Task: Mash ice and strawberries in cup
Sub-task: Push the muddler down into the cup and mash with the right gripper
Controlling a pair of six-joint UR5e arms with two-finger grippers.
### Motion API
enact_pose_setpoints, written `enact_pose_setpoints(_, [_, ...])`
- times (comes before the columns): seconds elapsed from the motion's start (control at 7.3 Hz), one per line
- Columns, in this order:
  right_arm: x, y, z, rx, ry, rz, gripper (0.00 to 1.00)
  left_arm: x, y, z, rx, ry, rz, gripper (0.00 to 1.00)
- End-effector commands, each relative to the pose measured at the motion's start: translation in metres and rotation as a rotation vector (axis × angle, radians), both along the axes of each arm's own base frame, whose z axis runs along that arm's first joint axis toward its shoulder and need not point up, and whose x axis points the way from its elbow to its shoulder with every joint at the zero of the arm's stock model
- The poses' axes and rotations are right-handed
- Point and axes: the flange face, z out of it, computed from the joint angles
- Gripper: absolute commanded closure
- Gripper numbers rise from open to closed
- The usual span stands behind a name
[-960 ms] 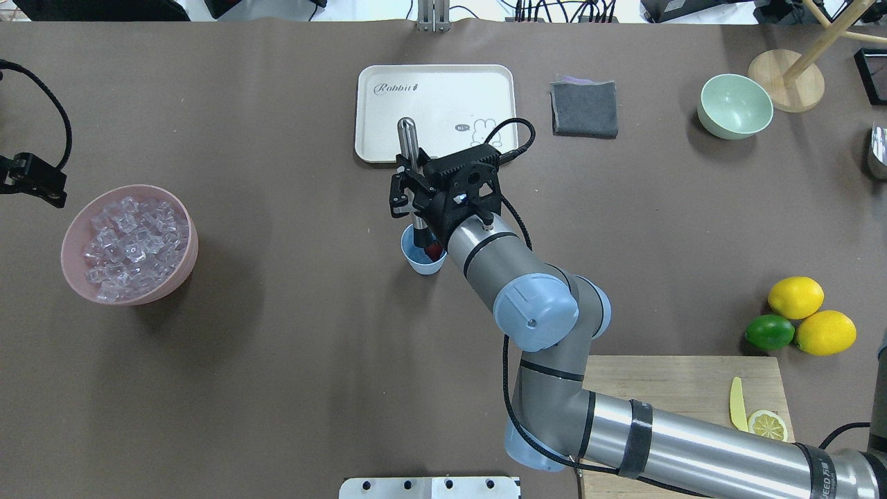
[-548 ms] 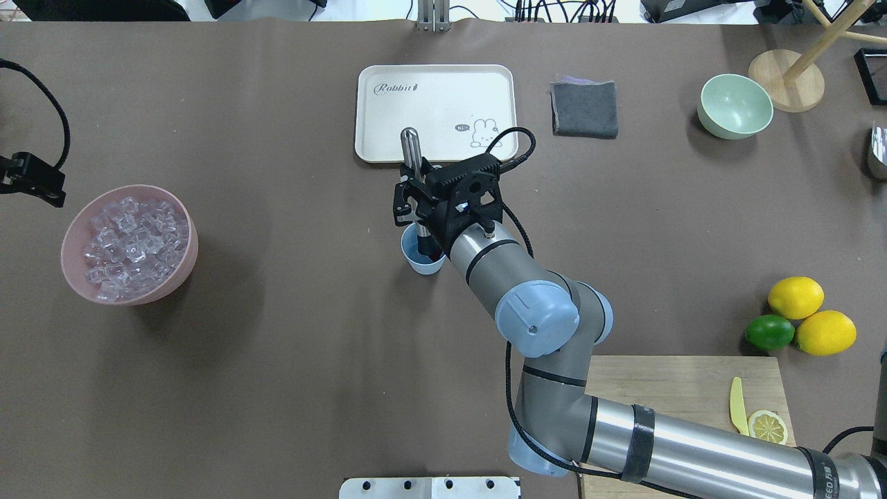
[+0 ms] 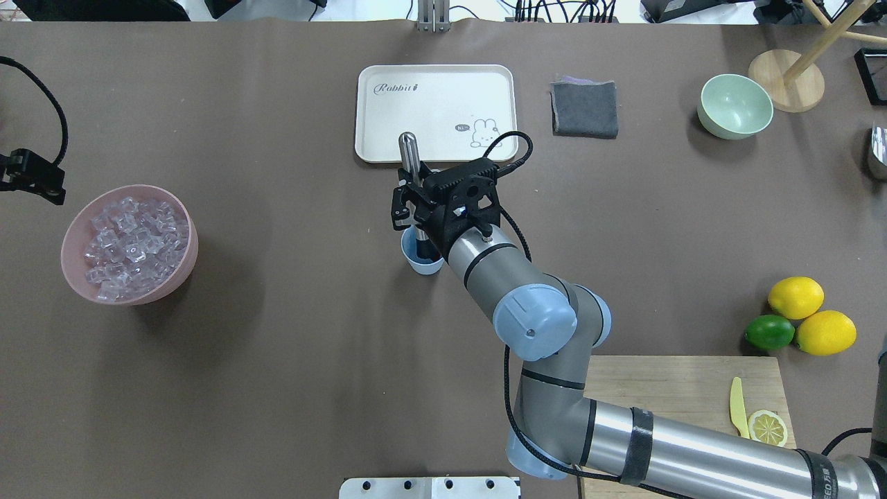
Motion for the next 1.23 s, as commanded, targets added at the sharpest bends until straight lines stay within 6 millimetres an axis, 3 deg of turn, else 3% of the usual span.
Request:
enact_pose_setpoints(0.0, [0.004, 0.002, -0.023, 0.014, -0.036, 0.0, 1.0, 0.0, 0.0, 0.0, 0.0, 0.001, -0.001, 0.02])
enact_pose_setpoints(0.41, [0.045, -0.01, -0.058, 0.073, -0.075, 0.029, 1.0, 0.0, 0.0, 0.0, -0.001, 0.0, -0.001, 0.02])
enact_pose_setpoints(0.55, [0.047, -0.01, -0.051, 0.071, -0.072, 0.03, 1.0, 0.0, 0.0, -0.001, 0.0, 0.002, 0.0, 0.02])
enact_pose_setpoints(0.69, [0.046, -0.009, -0.03, 0.068, -0.069, 0.03, 1.0, 0.0, 0.001, -0.002, 0.003, 0.003, 0.0, 0.02])
enact_pose_setpoints(1.1, [0.024, 0.004, 0.002, 0.079, -0.112, 0.031, 1.0, -0.001, 0.002, -0.004, 0.007, 0.005, 0.0, 0.02])
